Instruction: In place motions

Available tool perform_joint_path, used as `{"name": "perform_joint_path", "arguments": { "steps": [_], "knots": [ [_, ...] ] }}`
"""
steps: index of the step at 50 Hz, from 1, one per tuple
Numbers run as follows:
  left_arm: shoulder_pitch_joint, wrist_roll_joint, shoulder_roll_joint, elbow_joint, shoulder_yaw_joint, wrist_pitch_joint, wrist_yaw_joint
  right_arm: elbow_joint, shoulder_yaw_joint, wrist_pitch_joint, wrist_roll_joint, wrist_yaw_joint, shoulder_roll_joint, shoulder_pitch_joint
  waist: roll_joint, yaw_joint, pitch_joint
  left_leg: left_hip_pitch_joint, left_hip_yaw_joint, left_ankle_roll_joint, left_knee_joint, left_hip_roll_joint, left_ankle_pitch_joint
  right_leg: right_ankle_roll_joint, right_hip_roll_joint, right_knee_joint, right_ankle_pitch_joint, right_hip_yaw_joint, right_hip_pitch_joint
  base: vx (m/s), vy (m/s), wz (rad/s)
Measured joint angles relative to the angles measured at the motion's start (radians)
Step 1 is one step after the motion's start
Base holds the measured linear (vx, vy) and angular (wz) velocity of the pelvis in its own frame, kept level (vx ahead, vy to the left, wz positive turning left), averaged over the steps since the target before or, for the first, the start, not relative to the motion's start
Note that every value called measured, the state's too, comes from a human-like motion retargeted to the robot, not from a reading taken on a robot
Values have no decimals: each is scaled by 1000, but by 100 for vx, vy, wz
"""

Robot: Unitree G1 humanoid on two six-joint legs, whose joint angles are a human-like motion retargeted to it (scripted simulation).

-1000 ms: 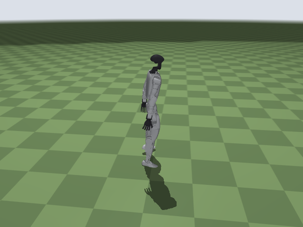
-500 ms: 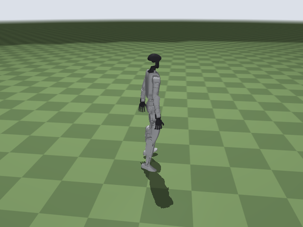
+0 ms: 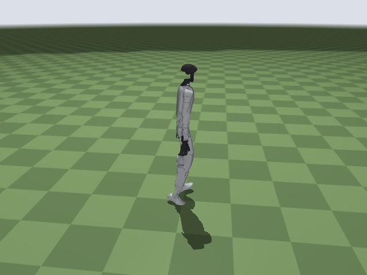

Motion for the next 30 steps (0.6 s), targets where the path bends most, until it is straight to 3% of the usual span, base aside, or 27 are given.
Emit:
{"name": "perform_joint_path", "arguments": {
  "steps": [5,15,25,30],
  "knots": [
    [-4,-19,-22,10,8,-2,-64,28,-9,37,-32,81,-3,10,-19,3,-22,-14,6,1,-2,-21,2,16,16,-56,-30,37,25,-2,-2,-12],
    [9,-73,-45,73,12,25,-20,-88,12,25,-58,80,-12,2,-7,21,-24,-15,37,-5,5,-2,12,-86,30,-175,-48,12,43,-10,-8,-31],
    [-20,-106,-59,69,30,45,-48,-71,-8,24,-48,74,-43,-36,25,0,9,-38,27,-7,41,15,57,-122,40,-202,-71,4,53,-14,-7,16],
    [-35,-74,-49,8,-3,31,-41,-46,-49,35,-33,77,-55,-18,32,-9,24,-89,-1,-46,104,19,94,-131,33,-223,-92,-40,60,-12,-8,67]
  ]
}}
